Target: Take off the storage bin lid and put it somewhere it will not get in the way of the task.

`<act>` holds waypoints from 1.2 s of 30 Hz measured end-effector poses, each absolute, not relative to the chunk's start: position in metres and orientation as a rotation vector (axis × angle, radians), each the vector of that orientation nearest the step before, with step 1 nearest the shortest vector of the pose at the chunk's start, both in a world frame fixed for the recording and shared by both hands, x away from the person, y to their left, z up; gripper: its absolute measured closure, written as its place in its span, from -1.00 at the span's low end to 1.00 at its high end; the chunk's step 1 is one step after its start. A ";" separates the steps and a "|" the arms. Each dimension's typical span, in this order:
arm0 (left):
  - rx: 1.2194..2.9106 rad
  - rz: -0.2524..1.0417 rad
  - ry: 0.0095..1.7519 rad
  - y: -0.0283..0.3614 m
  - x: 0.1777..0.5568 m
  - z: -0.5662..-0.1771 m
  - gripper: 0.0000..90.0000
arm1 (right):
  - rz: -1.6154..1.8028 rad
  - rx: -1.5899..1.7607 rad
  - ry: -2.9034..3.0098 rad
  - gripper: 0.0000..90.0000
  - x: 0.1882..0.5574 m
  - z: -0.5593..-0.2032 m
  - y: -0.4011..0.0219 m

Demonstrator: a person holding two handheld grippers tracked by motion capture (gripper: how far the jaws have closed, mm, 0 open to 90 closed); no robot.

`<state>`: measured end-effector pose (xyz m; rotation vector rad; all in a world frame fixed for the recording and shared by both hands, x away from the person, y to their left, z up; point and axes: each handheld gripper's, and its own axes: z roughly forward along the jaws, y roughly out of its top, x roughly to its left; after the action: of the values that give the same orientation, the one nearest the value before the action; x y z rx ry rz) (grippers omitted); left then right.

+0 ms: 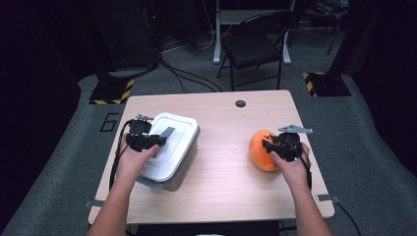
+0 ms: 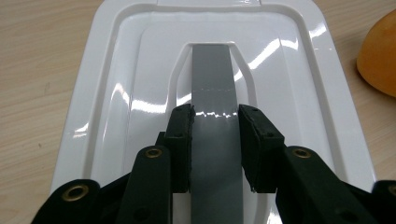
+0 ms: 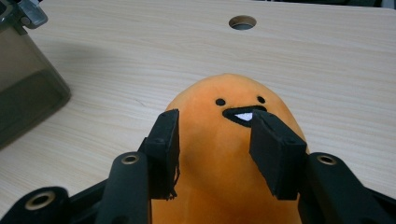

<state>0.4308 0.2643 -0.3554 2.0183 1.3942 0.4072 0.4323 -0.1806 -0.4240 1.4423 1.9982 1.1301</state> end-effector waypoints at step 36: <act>1.956 0.454 1.430 0.304 0.426 -0.331 0.47 | 1.138 1.458 1.997 0.16 0.433 -0.427 -0.181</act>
<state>0.4257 0.3045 -0.3314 1.9559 1.4302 0.4535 0.4331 -0.1813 -0.4267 1.4575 1.9970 1.1379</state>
